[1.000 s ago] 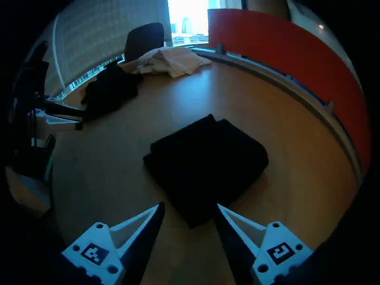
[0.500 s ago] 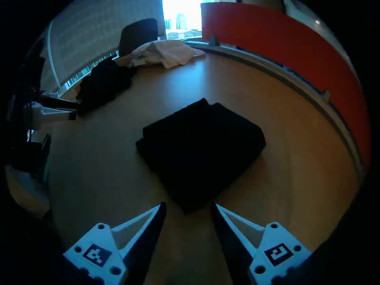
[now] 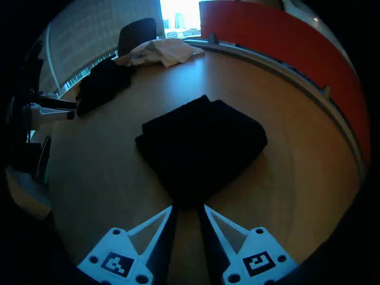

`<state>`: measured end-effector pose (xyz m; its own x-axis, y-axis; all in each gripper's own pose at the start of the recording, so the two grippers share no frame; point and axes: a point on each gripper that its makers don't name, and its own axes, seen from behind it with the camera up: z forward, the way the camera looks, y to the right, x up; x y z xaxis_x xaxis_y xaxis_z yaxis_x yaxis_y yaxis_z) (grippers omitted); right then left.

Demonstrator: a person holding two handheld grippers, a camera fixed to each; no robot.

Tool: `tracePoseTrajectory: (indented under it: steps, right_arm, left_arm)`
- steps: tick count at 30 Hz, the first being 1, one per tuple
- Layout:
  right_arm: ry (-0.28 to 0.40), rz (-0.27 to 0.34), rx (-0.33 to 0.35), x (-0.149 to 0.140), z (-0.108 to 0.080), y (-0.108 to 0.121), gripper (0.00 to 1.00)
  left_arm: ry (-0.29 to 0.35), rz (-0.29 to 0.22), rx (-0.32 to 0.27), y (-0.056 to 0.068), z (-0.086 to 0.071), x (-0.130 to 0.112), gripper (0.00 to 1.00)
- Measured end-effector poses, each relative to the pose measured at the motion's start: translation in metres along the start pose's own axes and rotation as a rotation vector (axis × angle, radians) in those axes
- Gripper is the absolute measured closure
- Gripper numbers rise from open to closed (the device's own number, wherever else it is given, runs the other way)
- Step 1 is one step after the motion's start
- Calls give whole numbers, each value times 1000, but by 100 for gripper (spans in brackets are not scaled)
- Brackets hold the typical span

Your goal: Fold towel

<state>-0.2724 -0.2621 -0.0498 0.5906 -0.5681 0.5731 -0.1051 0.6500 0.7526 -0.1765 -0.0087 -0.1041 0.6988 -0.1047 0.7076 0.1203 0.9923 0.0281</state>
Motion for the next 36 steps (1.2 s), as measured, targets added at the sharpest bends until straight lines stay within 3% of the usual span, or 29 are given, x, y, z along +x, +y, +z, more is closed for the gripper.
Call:
tracePoseTrajectory:
  steps: [11,24,36]
  right_arm:
    - [17,31,-30,1,-2,9,94]
    - [71,38,-23,22,-12,11,95]
    - [188,-24,-35,94,-49,20,95]
  left_arm:
    - [2,0,1,-1,-1,1,4]
    - [1,7,2,-2,-3,0,4]
    - [10,24,8,-5,-9,5,5]
